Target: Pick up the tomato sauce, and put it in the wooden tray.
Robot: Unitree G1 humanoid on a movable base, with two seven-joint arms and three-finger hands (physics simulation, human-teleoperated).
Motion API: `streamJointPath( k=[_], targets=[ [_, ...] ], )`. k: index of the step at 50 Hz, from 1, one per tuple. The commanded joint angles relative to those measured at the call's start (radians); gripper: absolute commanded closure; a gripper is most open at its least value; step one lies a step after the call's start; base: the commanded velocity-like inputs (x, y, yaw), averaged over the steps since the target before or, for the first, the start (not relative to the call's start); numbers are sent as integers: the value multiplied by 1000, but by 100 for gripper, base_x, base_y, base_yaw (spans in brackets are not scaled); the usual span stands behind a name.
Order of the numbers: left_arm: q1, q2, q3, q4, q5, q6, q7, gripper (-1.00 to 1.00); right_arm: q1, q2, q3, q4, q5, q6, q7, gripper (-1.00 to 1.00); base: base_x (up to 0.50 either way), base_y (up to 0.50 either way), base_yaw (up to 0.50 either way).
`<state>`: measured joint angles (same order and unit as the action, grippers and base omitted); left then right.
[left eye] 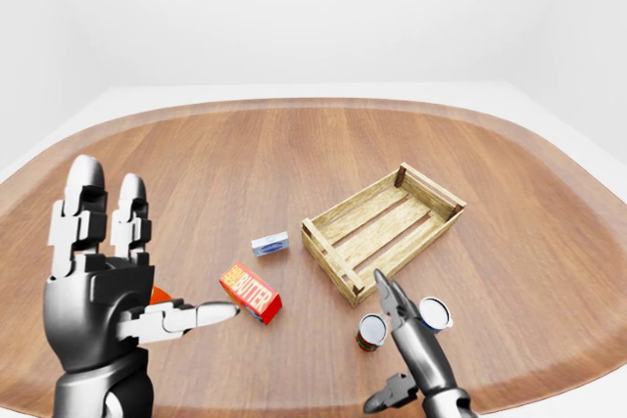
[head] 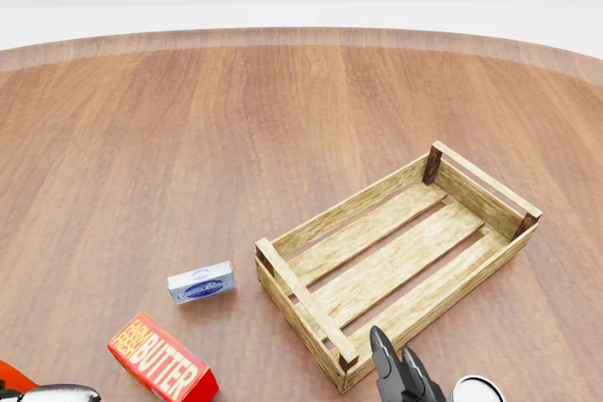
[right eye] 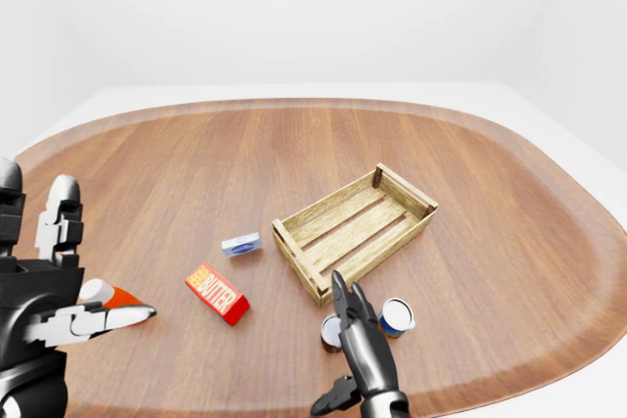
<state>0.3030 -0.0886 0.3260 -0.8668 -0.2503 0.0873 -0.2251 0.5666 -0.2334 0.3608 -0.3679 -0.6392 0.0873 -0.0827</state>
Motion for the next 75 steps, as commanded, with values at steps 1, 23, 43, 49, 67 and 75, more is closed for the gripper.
streamJointPath(
  k=[1,23,43,49,67,75],
  targets=[
    [1,0,-9,5,8,0,1,-98,-10,17,-14,24,-3,0,13,-100,0,0,0],
    [1,1,5,-3,-6,0,0,-98,-36,34,-5,66,-10,0,14,-100,0,0,0],
    [2,-3,9,-9,-7,0,-3,-98,-47,38,-16,79,3,0,18,-100,0,0,0],
    [3,-3,11,-12,-10,0,-4,-99,-57,45,-24,102,8,0,25,-100,0,0,0],
    [2,-4,21,-17,-17,0,-7,-99,-94,68,-26,175,16,0,53,-100,0,0,0],
    [2,-6,22,-19,-17,0,-9,-98,-96,70,-37,178,18,0,56,-100,0,0,0]
  ],
)
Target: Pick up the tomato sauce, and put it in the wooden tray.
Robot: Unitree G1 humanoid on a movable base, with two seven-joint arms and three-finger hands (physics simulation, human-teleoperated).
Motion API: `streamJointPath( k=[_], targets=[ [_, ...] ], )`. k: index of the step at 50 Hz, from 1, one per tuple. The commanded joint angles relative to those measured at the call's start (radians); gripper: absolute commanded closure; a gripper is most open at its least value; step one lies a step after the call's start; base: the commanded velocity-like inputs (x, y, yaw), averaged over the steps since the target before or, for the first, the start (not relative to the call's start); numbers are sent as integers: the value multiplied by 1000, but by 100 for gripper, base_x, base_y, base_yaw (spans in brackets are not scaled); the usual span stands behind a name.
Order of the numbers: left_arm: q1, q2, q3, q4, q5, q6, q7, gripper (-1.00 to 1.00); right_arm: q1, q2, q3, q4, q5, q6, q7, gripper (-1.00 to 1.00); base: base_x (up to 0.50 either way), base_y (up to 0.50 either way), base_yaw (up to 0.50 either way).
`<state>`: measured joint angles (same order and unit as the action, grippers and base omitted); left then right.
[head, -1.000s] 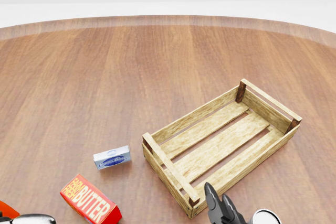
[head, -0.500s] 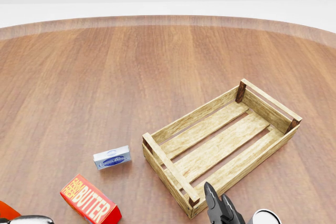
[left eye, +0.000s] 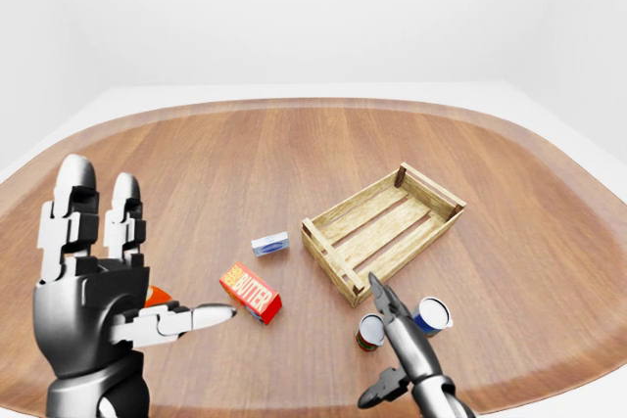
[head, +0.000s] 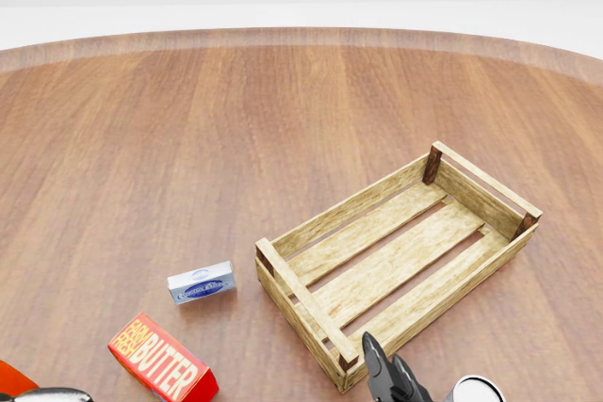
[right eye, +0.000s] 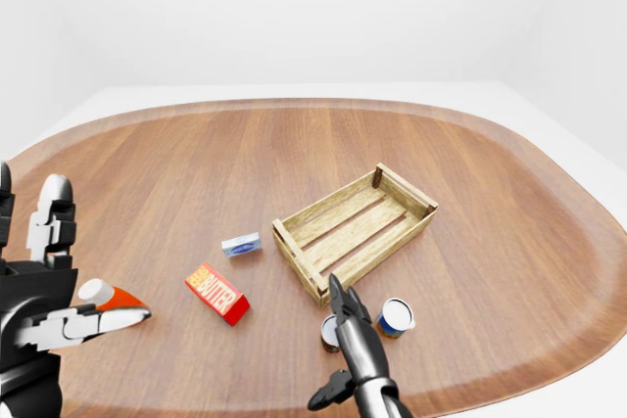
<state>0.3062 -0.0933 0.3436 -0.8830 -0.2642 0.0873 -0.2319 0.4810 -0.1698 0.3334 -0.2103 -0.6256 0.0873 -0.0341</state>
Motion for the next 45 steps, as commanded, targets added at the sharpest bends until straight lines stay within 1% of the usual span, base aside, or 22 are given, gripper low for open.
streamJointPath(
  k=[1,20,35,45],
  targets=[
    [-2,-1,5,-1,-2,0,-2,-99,-10,7,-11,19,4,0,8,-100,0,0,0],
    [0,-1,3,0,-1,0,-2,-99,-1,12,-34,37,0,0,8,-100,0,0,0],
    [0,-2,-3,4,5,0,-2,-99,-18,21,-32,78,-1,0,8,-100,0,0,0],
    [2,-1,-14,8,13,0,1,-99,-26,25,-62,101,10,0,16,-100,0,0,0]
  ],
)
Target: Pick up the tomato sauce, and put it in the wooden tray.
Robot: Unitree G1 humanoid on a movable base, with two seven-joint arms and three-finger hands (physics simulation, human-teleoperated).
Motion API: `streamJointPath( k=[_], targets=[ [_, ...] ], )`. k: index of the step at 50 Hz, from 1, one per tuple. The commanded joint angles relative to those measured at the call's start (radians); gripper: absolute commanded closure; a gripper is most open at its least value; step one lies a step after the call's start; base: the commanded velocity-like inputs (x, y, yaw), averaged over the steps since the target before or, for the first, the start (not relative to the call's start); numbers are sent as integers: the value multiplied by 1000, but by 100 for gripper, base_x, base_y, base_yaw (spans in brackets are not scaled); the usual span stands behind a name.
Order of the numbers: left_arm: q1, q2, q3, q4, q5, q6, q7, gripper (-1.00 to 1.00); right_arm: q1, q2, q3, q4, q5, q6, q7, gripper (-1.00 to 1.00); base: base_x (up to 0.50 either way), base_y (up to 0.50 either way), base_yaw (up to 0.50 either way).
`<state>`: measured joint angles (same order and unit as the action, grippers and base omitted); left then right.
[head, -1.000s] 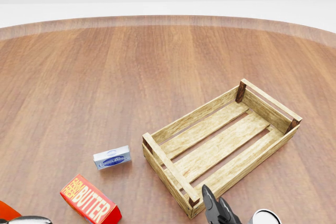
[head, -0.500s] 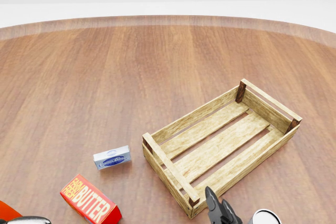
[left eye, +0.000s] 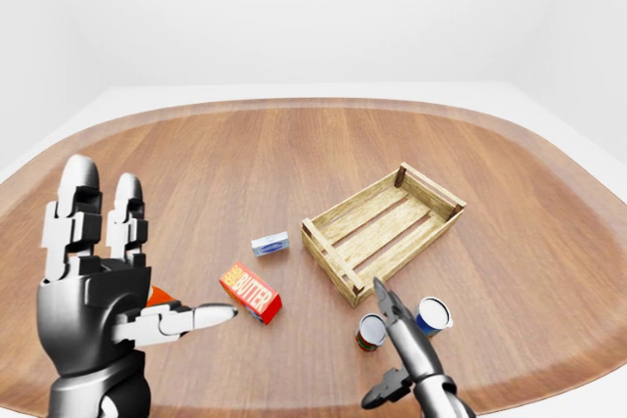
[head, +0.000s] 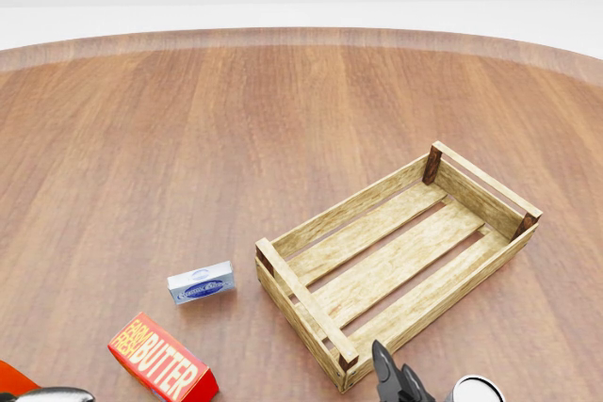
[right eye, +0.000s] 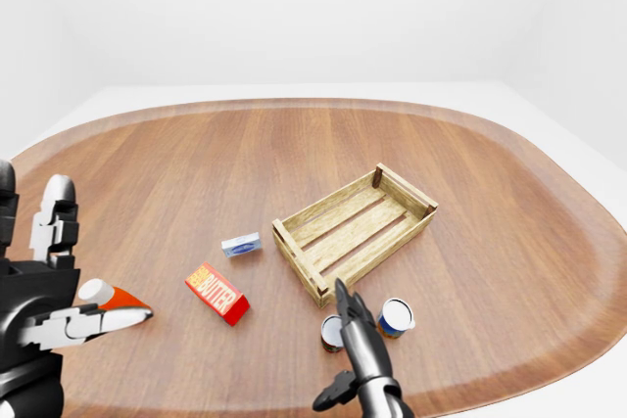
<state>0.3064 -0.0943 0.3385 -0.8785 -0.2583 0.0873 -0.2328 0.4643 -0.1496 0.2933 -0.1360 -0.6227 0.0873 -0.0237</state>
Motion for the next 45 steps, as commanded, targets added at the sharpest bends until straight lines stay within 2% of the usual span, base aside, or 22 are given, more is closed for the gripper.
streamJointPath(
  k=[1,45],
  targets=[
    [1,1,-9,5,8,0,2,-98,-10,6,-24,30,7,0,7,-100,0,0,0],
    [2,1,1,-5,-2,0,0,-98,-39,32,-27,109,-12,0,7,-100,0,0,0]
  ],
)
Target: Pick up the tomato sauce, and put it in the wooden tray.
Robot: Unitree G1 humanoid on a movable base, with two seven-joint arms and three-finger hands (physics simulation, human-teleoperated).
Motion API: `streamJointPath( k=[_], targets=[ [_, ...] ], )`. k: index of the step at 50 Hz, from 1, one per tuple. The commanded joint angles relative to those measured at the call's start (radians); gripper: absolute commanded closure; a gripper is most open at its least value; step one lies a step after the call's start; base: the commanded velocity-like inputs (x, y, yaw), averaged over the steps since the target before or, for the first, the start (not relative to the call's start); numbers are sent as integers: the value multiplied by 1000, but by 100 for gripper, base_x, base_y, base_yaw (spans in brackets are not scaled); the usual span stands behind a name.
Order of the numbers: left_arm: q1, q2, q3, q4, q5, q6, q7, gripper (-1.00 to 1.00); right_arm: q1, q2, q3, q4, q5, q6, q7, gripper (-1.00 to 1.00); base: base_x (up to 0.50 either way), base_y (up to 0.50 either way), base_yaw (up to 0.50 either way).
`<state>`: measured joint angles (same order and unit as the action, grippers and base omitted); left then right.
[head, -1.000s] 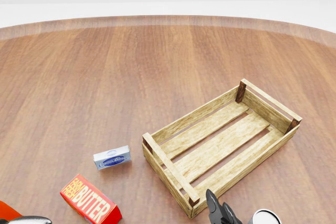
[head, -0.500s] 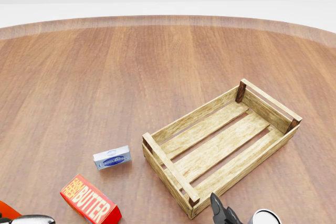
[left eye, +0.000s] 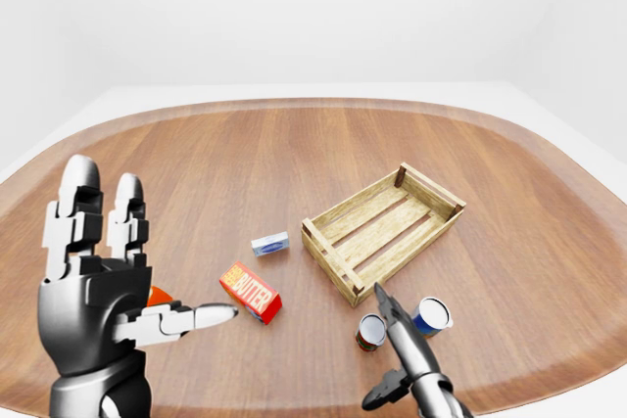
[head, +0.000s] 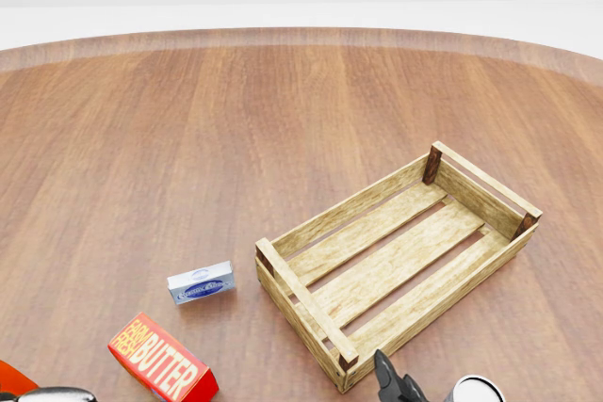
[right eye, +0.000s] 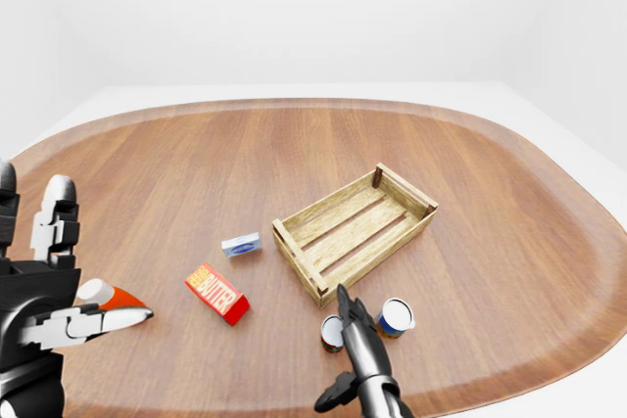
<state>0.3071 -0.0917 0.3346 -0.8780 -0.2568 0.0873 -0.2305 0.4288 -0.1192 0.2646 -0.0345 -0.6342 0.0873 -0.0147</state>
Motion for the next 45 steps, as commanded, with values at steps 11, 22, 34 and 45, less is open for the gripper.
streamJointPath(
  k=[11,22,34,45],
  targets=[
    [2,-4,8,-7,-6,0,-5,-99,-4,1,-9,10,3,0,-1,-100,0,0,0],
    [2,-5,12,-12,-9,0,-7,-98,-12,6,-12,28,-6,0,-11,-100,0,0,0],
    [3,-6,15,-16,-11,0,-8,-99,-23,10,-8,49,-6,0,-12,-100,0,0,0],
    [2,-7,18,-17,-13,0,-9,-99,-33,12,-14,73,-2,0,-13,-100,0,0,0]
  ],
)
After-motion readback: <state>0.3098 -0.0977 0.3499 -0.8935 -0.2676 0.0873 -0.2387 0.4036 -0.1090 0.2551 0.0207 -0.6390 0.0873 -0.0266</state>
